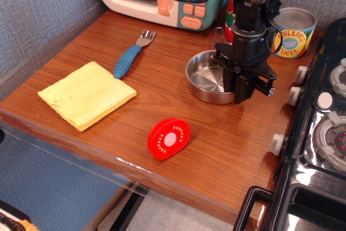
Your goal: Place the pot on top of the cloth.
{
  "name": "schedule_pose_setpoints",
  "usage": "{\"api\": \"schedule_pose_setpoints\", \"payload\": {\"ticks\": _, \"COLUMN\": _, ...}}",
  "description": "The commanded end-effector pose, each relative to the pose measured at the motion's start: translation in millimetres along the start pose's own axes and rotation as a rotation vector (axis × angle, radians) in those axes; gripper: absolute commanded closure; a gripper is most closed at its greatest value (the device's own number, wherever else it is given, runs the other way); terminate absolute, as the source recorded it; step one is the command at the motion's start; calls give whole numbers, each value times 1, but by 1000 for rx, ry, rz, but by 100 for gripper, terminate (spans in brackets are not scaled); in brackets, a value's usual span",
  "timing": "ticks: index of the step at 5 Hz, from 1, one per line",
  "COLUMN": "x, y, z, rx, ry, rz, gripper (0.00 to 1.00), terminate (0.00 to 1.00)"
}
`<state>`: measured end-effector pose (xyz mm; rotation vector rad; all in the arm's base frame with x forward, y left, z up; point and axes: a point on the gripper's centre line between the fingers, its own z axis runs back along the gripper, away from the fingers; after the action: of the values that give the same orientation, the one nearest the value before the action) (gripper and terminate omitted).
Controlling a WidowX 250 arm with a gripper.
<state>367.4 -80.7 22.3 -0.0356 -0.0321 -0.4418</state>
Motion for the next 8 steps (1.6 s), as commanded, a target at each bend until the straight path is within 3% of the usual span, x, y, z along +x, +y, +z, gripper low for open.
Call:
{"api": "schedule_pose_setpoints", "payload": {"ticks": 1, "x": 3, "y": -3, "z": 19, "rx": -5, "ry": -52, "rz": -11, "gripper": 100, "terminate": 0}}
{"api": "schedule_pose_setpoints", "payload": {"ticks": 2, "x": 5, "y": -13, "z": 45, "rx": -35, "ry": -139, "rz": -21, "gripper": 100, "terminate": 0}}
{"api": "schedule_pose_setpoints", "payload": {"ticks": 3, "x": 2, "y": -18, "z": 89, "rx": -66, "ry": -273, "rz": -13, "gripper": 100, "terminate": 0}}
{"api": "schedule_pose_setpoints", "payload": {"ticks": 4, "x": -20, "y": -9, "z": 124, "rx": -67, "ry": -362, "rz": 56, "gripper": 100, "terminate": 0}}
{"api": "schedule_pose_setpoints", "payload": {"ticks": 6, "x": -88, "y": 32, "z": 123, "rx": 98, "ry": -278, "rz": 241, "gripper": 100, "terminate": 0}}
{"api": "schedule_pose_setpoints", "payload": {"ticks": 8, "x": -137, "y": 99, "z": 108, "rx": 164, "ry": -204, "rz": 496, "gripper": 100, "terminate": 0}}
